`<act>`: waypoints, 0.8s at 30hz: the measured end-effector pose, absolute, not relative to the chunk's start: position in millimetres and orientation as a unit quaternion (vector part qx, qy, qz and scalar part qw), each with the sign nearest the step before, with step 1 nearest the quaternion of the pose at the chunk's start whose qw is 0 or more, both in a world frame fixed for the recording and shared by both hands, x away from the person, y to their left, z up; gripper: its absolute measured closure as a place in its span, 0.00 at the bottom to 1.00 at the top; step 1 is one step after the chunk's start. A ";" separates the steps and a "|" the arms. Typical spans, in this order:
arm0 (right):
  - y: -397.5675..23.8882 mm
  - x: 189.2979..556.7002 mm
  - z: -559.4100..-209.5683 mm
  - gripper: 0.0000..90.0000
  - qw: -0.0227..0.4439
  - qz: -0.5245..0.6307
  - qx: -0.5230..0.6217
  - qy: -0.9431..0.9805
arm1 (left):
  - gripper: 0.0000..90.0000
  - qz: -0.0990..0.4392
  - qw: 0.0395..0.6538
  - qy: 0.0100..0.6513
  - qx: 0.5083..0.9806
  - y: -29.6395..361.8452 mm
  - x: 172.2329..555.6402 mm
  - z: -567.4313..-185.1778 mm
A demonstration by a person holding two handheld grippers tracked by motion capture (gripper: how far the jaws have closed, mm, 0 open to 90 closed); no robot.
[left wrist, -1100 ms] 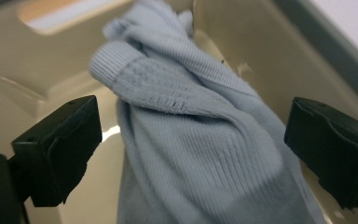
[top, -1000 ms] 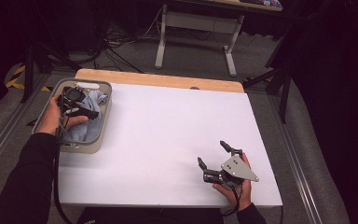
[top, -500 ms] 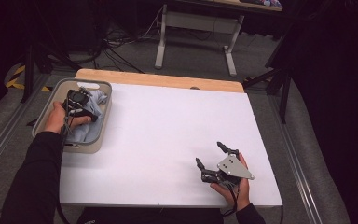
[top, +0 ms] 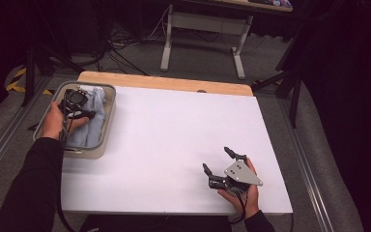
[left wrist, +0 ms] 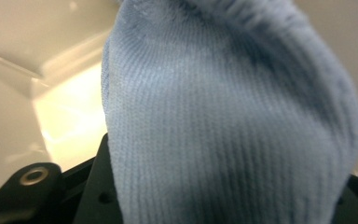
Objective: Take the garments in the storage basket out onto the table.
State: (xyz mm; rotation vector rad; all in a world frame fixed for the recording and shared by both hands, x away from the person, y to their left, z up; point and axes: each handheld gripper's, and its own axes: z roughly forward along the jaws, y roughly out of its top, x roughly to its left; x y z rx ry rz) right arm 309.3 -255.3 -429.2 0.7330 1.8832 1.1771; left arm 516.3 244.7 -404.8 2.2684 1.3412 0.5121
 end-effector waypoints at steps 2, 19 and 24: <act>-255.4 309.2 -429.1 0.13 0.391 0.463 0.288 0.741 | 0.68 0.200 0.241 0.489 0.814 247.7 512.7 -398.6; -254.9 308.9 -428.2 0.14 0.392 0.463 0.289 0.741 | 0.69 0.245 0.303 0.484 0.784 261.9 479.1 -369.3; -254.4 308.6 -428.1 0.14 0.394 0.463 0.287 0.740 | 0.69 0.258 0.330 0.477 0.773 260.0 473.0 -361.9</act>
